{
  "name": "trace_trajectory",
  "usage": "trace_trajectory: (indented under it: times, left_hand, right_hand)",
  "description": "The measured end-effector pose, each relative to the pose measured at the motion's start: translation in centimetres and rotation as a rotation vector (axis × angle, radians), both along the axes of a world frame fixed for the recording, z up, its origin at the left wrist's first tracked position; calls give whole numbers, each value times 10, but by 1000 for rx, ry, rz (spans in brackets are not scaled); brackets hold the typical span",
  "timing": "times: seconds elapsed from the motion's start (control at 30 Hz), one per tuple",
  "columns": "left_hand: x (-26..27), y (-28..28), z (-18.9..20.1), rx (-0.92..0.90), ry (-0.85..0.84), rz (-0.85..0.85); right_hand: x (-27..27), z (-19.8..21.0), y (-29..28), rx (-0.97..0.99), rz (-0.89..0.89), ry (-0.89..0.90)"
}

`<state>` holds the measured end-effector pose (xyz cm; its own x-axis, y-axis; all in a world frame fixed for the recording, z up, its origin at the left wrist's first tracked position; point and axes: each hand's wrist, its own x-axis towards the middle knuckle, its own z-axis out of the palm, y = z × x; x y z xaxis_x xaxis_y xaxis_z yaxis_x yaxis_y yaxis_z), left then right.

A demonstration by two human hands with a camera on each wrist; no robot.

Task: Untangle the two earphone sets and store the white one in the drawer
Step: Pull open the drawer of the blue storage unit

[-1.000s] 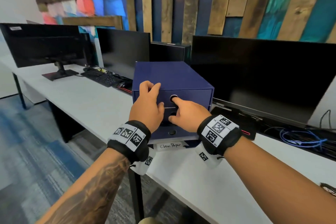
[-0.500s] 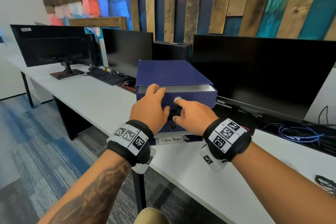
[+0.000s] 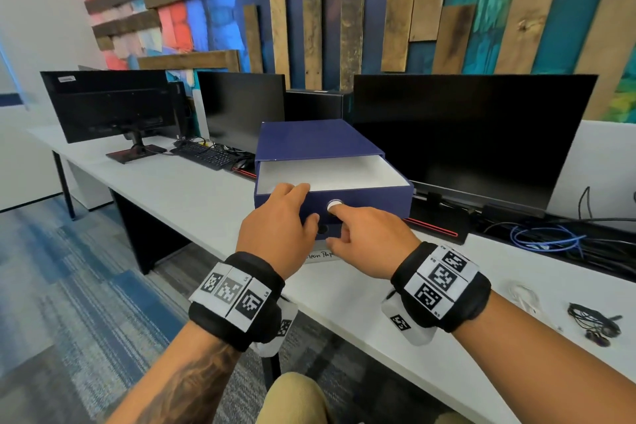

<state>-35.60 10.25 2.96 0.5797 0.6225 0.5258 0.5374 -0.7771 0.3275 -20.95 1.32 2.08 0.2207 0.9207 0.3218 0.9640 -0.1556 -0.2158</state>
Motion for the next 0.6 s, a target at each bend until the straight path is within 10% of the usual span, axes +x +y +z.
trace_trajectory:
  times: [0.3,0.6]
  left_hand:
    - [53,-47,4,52,-177,-232]
    - [194,-103,-38,-105,154,-516]
  right_hand:
    - [33,-8,-72,128,-66,124]
    - [151,-51,-174,-43,-514,271]
